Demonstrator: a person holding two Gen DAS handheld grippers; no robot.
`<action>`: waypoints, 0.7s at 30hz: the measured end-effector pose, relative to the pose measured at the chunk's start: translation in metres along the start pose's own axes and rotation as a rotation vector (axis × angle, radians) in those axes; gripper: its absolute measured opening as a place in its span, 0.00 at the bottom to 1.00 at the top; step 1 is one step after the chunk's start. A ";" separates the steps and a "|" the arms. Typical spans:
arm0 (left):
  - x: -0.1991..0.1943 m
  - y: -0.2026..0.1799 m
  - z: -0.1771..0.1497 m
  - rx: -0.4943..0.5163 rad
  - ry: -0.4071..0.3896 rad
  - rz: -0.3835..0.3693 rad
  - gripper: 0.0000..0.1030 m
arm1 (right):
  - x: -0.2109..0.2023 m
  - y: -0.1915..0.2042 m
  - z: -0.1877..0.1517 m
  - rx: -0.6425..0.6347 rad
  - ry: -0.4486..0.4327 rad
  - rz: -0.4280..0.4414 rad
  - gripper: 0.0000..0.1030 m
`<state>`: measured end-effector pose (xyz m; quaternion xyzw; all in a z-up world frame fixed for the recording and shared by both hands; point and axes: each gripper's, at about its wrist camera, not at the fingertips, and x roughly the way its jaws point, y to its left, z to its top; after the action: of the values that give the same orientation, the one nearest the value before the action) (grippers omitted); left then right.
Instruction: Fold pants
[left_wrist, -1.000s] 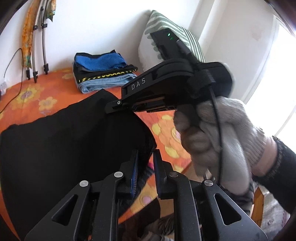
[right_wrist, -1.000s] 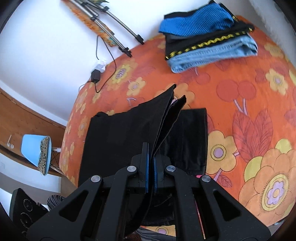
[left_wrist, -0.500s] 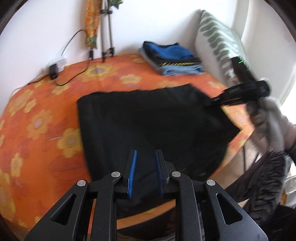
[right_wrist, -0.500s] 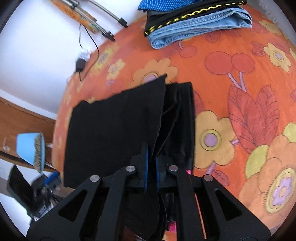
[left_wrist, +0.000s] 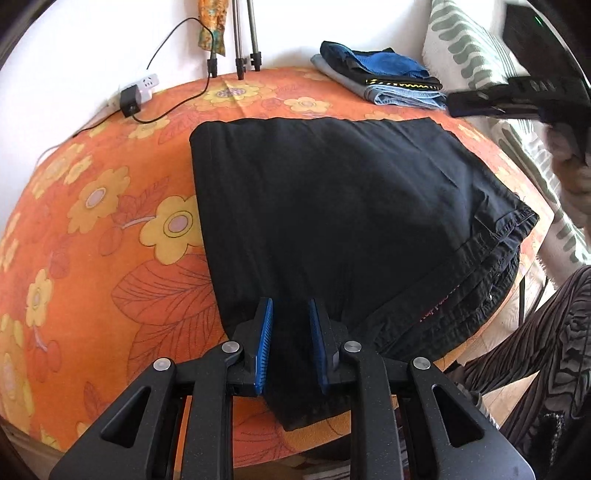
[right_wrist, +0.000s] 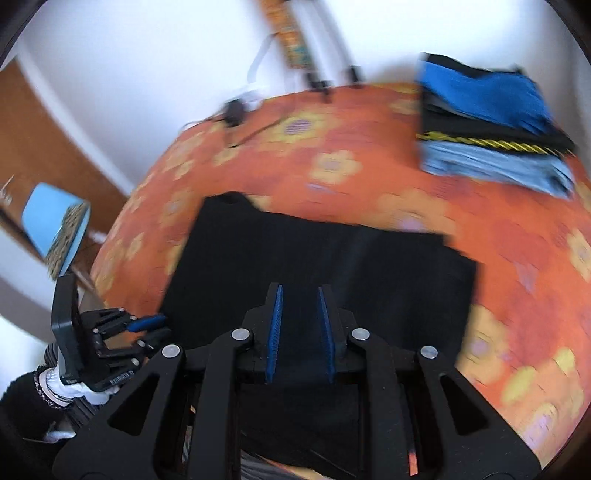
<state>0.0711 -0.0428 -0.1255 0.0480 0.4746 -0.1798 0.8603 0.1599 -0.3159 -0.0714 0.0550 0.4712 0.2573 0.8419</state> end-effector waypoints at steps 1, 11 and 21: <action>0.000 0.001 0.000 -0.005 -0.005 -0.002 0.19 | 0.010 0.012 0.005 -0.024 0.002 0.020 0.23; -0.003 0.006 -0.003 -0.027 -0.027 -0.052 0.19 | 0.130 0.111 0.048 -0.141 0.088 0.072 0.23; -0.013 0.024 -0.016 -0.105 -0.053 -0.133 0.20 | 0.200 0.130 0.073 -0.140 0.181 0.009 0.23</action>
<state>0.0612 -0.0127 -0.1258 -0.0334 0.4627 -0.2125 0.8600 0.2551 -0.0956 -0.1409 -0.0251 0.5258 0.2970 0.7967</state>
